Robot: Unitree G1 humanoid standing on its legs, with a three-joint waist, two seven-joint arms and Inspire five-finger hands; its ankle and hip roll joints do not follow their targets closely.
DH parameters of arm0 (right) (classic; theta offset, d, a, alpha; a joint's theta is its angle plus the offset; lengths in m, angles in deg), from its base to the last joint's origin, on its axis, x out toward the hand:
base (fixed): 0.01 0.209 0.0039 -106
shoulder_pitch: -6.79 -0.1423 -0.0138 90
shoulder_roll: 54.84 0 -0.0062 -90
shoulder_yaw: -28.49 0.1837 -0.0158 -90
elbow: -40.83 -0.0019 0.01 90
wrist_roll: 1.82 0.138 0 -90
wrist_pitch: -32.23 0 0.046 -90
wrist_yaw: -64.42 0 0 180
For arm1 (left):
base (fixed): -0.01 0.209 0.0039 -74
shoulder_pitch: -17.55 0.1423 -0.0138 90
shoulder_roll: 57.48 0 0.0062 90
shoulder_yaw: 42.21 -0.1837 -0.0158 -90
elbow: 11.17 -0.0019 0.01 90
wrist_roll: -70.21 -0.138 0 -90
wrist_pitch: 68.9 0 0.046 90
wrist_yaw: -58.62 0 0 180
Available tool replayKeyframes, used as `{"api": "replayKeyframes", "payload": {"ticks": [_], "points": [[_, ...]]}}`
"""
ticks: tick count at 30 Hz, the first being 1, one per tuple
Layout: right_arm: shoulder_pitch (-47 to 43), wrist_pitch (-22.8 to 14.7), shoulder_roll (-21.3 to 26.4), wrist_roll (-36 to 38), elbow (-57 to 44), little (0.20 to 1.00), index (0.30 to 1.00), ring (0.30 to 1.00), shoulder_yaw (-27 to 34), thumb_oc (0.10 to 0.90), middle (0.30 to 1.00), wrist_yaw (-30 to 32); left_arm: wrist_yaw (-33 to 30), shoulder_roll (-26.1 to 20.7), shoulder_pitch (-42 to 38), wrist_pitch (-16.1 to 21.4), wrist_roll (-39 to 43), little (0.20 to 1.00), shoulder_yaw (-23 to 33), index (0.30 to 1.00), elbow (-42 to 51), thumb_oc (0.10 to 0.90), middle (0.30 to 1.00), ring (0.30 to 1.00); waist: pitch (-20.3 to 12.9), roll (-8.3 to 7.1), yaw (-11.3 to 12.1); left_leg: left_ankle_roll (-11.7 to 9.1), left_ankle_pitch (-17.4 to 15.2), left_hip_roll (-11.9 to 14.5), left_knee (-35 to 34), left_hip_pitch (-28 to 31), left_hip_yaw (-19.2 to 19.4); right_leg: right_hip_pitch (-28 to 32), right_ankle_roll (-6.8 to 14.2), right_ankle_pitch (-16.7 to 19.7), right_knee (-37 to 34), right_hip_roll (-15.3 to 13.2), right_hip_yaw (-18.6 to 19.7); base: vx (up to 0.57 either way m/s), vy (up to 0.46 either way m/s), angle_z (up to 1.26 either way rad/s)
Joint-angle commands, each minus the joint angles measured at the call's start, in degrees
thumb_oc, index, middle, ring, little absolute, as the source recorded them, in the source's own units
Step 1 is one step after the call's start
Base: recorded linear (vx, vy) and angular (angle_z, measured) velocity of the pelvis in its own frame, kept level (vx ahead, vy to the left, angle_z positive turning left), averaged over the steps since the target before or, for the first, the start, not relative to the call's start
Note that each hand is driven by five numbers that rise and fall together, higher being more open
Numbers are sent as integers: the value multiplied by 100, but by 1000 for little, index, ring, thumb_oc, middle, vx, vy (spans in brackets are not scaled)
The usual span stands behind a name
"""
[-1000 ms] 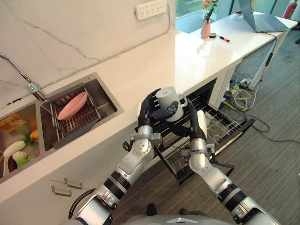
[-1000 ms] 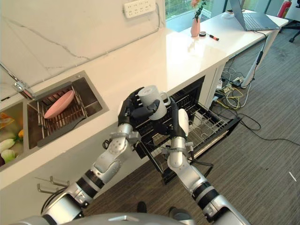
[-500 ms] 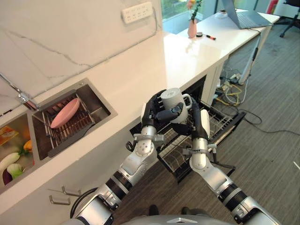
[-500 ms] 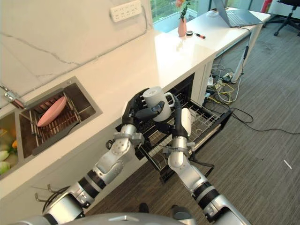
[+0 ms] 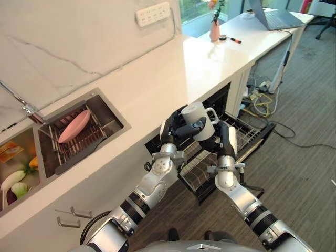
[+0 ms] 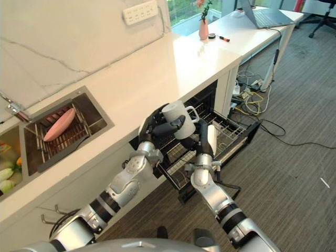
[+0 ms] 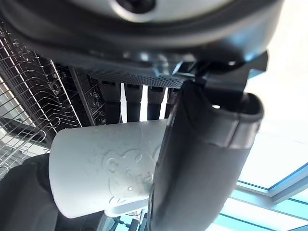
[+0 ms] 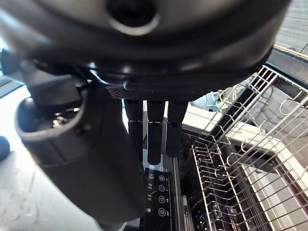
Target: Place the dishes in the dishwasher.
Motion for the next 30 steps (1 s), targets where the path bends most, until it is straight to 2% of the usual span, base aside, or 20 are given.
{"api": "replayKeyframes", "payload": {"ticks": [1, 10, 11, 12, 21, 30], "points": [[-1010, -630, -844, -764, -485, 300, 300, 300, -258, 400, 300, 168, 463, 517, -887, 470, -64, 300, -598, 300, 71, 400, 300, 300, -35, -532, -10, -14, -947, -164, 92, 647, -23, 727, 1021, 948, -1795, -912, -23, 3, -14, 8], [-1066, -593, -911, -901, -447, 300, 300, 300, -219, 400, 300, 396, 450, 567, -912, 483, -62, 300, -732, 300, 128, 400, 300, 300, -30, -474, 4, -34, -903, -160, 46, 620, -105, 758, 1022, 916, -1818, -915, -128, 2, -9, 6], [-1058, -601, -917, -883, -444, 549, 549, 549, -216, 566, 549, 384, 449, 577, -907, 483, -63, 300, -732, 300, 126, 400, 300, 300, -33, -474, 4, -34, -900, -162, 40, 621, -120, 765, 1023, 915, -1818, -915, -146, 6, -11, 12], [-1046, -613, -918, -855, -439, 900, 900, 900, -216, 800, 900, 377, 454, 585, -898, 479, -58, 300, -733, 300, 121, 400, 300, 300, -34, -476, 6, -33, -898, -163, 34, 624, -133, 776, 1021, 912, -1818, -914, -164, 7, -11, 8], [-954, -640, -894, -778, -423, 900, 900, 900, -238, 800, 900, 379, 448, 618, -862, 483, -2, 300, -737, 300, 95, 400, 300, 300, -44, -502, 28, -36, -918, -165, 13, 650, -171, 824, 1011, 912, -1818, -908, -220, 4, -4, 4], [-1005, -486, -821, -1262, -549, 900, 900, 900, -197, 800, 900, 609, 468, 680, -819, 426, 196, 300, -791, 300, 73, 400, 300, 300, -58, -500, 16, -37, -917, -156, 13, 649, -180, 819, 1024, 877, -1818, -911, -264, 1, -1, 1]]}}
